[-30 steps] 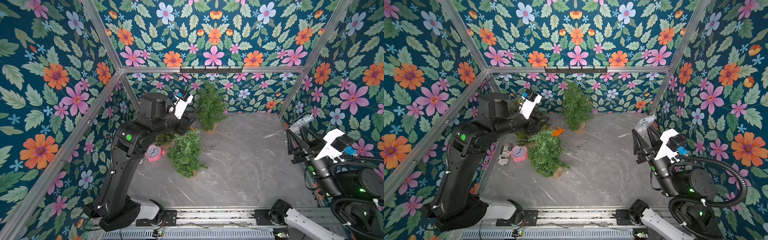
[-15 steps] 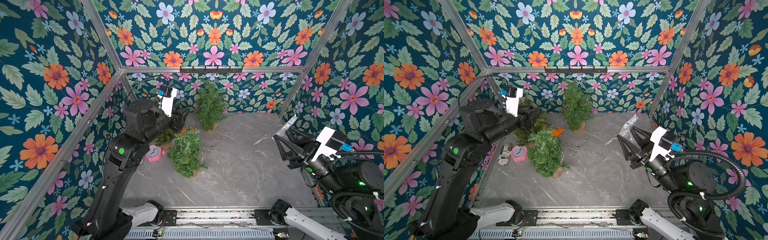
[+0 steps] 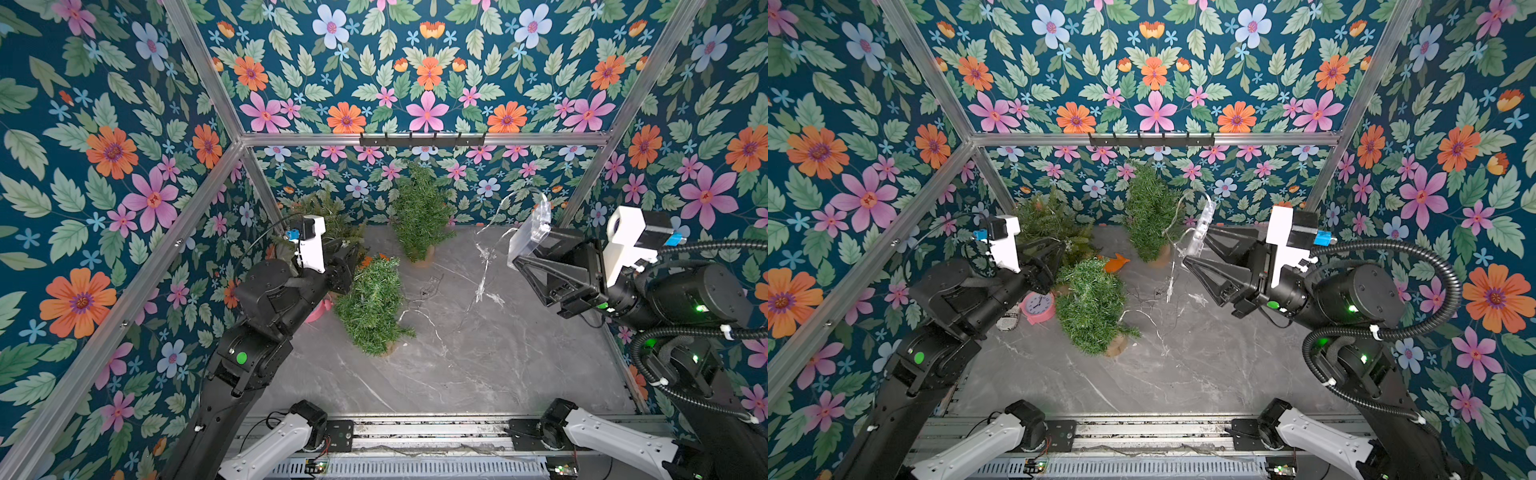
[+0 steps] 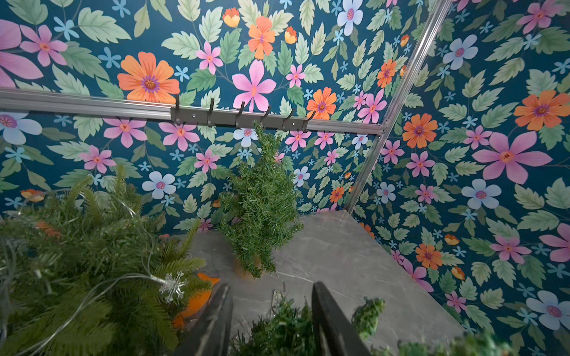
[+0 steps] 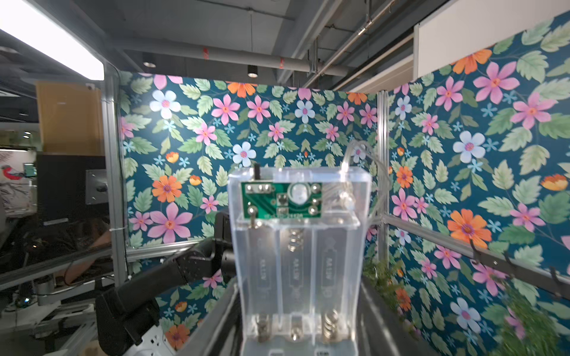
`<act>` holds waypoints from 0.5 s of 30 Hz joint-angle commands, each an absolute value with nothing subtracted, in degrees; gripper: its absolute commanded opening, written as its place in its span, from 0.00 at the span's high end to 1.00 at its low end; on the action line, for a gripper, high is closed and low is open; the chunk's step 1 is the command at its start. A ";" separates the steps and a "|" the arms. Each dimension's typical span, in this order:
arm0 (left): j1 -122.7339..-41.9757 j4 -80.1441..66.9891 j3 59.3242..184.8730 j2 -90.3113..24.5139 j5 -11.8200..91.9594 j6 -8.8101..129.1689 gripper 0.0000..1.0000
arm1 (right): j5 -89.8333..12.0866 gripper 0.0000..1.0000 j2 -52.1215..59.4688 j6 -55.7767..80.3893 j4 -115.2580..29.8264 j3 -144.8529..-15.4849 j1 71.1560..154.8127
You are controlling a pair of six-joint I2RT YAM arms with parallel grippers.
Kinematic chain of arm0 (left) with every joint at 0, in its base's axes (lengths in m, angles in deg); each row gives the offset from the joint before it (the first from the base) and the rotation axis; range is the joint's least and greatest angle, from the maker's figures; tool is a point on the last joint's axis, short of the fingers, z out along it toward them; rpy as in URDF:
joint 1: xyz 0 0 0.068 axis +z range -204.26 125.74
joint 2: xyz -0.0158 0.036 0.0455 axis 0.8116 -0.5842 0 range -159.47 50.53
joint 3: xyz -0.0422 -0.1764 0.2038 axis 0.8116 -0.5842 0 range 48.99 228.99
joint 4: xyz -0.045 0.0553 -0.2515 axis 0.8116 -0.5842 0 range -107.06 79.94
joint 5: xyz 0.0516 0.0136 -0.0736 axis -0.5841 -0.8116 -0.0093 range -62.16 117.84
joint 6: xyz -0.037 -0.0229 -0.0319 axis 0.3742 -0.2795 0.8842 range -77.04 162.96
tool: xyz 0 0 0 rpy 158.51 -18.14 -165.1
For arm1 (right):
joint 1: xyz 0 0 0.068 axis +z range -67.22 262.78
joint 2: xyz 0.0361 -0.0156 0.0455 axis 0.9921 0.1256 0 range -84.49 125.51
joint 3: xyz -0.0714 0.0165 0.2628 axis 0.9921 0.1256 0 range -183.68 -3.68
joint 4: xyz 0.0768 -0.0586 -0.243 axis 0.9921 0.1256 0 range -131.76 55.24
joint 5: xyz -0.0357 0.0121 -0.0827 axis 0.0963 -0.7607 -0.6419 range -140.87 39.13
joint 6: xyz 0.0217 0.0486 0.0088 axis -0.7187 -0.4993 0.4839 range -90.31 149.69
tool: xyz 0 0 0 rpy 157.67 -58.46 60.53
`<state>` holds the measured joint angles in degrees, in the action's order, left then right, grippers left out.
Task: Wrap string light around the christmas tree
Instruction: Wrap the light string around the Christmas tree.
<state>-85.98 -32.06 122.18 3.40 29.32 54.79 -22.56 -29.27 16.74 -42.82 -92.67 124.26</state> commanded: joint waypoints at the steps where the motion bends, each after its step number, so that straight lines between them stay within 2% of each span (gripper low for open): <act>1: -85.98 -26.44 120.46 4.45 34.97 55.63 0.56 | -19.07 0.79 -24.87 12.46 -51.36 -97.81 124.43; 4: -85.98 -24.50 120.25 4.63 44.47 55.57 0.49 | -17.58 0.79 -19.31 12.82 -51.19 -104.25 127.37; 9: -85.98 -19.29 118.06 6.30 49.70 56.16 0.44 | -26.83 0.75 -11.31 36.79 -39.74 -113.58 147.41; 15: -85.98 -16.96 115.36 9.12 45.99 55.68 0.44 | -25.39 0.77 0.42 32.95 -37.20 -126.85 147.91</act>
<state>-86.00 -20.74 116.24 8.01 47.17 56.04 -25.62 -3.02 31.19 -39.26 -122.31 147.53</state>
